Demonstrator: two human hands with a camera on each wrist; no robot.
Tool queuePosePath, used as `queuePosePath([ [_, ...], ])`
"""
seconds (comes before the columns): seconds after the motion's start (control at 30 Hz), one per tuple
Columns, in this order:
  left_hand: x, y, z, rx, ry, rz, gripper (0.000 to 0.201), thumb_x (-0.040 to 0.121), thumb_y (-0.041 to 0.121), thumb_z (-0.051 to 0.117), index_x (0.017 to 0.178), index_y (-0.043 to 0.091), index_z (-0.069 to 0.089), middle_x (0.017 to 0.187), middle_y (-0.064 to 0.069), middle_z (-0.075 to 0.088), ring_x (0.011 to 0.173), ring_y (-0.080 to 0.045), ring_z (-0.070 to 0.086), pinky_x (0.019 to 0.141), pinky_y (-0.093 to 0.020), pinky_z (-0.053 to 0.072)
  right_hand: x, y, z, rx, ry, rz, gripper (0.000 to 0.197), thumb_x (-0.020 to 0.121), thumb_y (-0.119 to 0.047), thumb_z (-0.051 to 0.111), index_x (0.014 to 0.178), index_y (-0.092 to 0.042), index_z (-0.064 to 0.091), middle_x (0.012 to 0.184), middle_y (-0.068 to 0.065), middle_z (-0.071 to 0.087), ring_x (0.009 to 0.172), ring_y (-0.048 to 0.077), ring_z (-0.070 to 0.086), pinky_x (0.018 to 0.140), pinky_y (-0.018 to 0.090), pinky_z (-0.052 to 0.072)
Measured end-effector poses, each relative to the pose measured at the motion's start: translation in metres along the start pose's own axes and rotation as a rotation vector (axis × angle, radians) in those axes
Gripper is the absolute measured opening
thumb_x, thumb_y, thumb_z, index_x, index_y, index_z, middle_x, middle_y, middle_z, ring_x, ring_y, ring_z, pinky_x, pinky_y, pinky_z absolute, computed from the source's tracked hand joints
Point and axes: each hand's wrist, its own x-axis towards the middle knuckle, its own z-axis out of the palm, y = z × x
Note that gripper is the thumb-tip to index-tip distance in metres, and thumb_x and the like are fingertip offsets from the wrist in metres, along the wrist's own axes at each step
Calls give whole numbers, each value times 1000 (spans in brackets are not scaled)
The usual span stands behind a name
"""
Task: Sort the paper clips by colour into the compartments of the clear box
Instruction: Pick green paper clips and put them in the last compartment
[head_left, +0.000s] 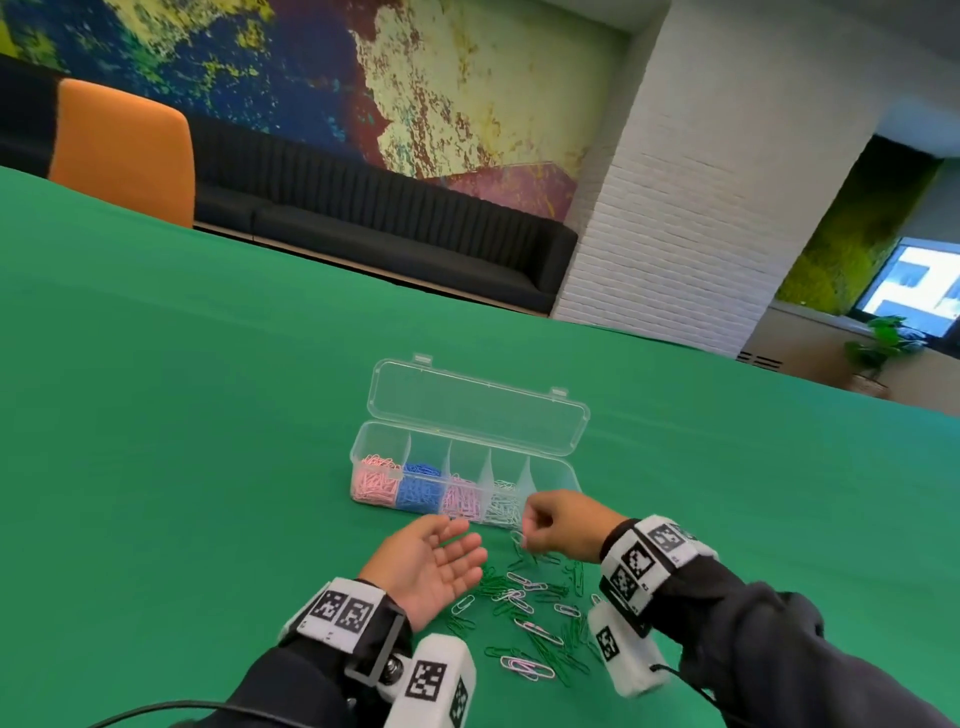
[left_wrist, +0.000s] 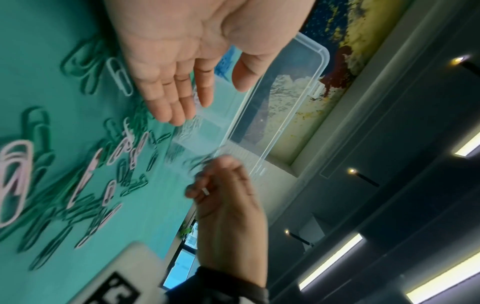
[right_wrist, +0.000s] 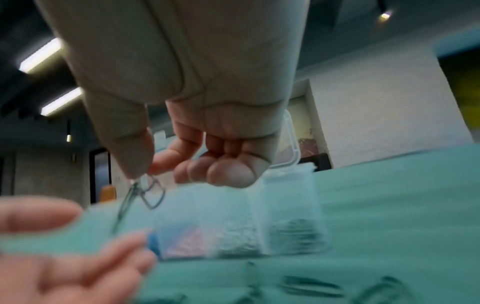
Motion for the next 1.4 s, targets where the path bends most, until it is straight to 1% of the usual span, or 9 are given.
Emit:
queuePosePath([
  [0.17,-1,-13,5,-53,-30,-94,37,100,29,36,105,-2,56,101,-24,61,92,-35,59,79,-43,47,-6,-13,-11,266,108,-63,13,89,-14,60,81,-21,52,72,-7,52,57,5,46,51,16,42],
  [0.37,-3,-7,4,11,-10,9,29,100,20,36,98,2,59,94,-19,65,86,-30,61,79,-39,46,-3,7,14,-111,17,97,17,86,-16,63,80,-25,51,76,-14,48,81,12,51,82,26,47],
  [0.5,-4,-9,4,133,-37,62,26,101,14,35,93,7,59,89,-10,70,89,-26,63,82,-35,44,-2,12,31,-162,-26,124,15,85,-17,63,82,-23,50,74,-14,47,83,14,51,80,24,44],
  [0.73,-10,-7,8,561,7,354,22,93,11,50,93,17,71,110,8,66,112,-11,51,99,-31,27,3,13,29,-219,-93,155,27,87,-12,58,66,-23,44,70,-10,48,78,13,51,80,24,47],
  [0.83,-9,-2,8,532,-11,401,23,93,7,48,93,13,71,108,2,69,112,-16,55,105,-33,33,-1,13,21,-102,-56,132,24,89,-13,54,69,-22,45,73,-8,49,64,4,47,65,15,45],
  [1.07,-1,-11,4,71,22,52,27,100,21,38,95,4,58,92,-16,67,89,-30,62,76,-38,45,-10,-17,-12,407,128,-16,12,90,-16,58,79,-18,53,70,-6,53,56,6,46,49,16,42],
  [1.17,1,-10,1,-98,50,-25,36,102,28,33,98,-1,54,95,-23,63,89,-34,60,73,-42,46,-1,-13,2,126,55,130,10,89,-20,59,82,-19,53,74,-7,54,59,6,47,50,15,40],
  [1.27,1,-9,0,-134,71,-28,38,102,30,32,98,-1,54,94,-23,63,87,-34,61,68,-41,46,14,-4,30,-159,-25,256,13,86,-24,63,86,-15,54,90,1,57,80,15,53,78,25,50],
  [1.4,0,-10,1,-98,83,31,35,103,22,33,94,0,58,87,-17,66,82,-29,61,68,-36,47,22,-3,40,-203,-53,311,16,85,-26,64,91,-13,56,93,3,57,83,16,53,82,28,49],
])
